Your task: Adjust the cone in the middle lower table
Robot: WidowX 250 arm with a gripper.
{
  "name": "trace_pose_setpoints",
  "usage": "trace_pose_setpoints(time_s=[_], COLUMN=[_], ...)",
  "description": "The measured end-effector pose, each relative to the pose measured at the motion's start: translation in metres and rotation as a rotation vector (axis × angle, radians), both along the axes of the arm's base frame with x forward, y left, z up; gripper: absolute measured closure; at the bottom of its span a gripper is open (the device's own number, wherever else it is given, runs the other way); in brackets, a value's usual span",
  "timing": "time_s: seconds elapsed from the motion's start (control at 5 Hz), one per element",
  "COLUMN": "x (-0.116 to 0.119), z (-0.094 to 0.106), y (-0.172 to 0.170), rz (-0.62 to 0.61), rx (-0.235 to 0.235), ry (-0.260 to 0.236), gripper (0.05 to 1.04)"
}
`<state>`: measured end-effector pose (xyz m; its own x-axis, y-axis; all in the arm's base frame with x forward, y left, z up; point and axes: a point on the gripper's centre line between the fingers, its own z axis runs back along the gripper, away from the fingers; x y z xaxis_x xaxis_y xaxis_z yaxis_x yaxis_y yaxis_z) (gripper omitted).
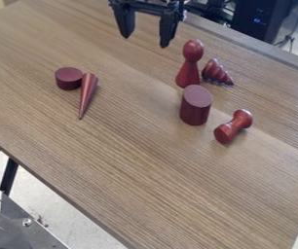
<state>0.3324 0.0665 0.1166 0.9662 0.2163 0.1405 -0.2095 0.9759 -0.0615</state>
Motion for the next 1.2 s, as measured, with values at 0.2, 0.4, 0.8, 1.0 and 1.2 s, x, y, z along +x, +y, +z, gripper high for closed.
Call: trace_pose_setpoints(time_s=[0.2,0.4,0.8,1.0,1.2], x=[-0.003,-0.018,-0.039,-0.047,-0.045], z=[-0.011,-0.022,-0.037,-0.044,-0.044], y=[-0.002,0.002,0.019,0.021,0.034], rz=[-0.001,0.014,0.114,0.166,0.209], rx=[-0.011,-0.045,-0.071,-0.074,-0.081], ry=[0.037,0.096,0.149,0.174,0.194], gripper=[0.083,0.083,0.083,0.083,0.083])
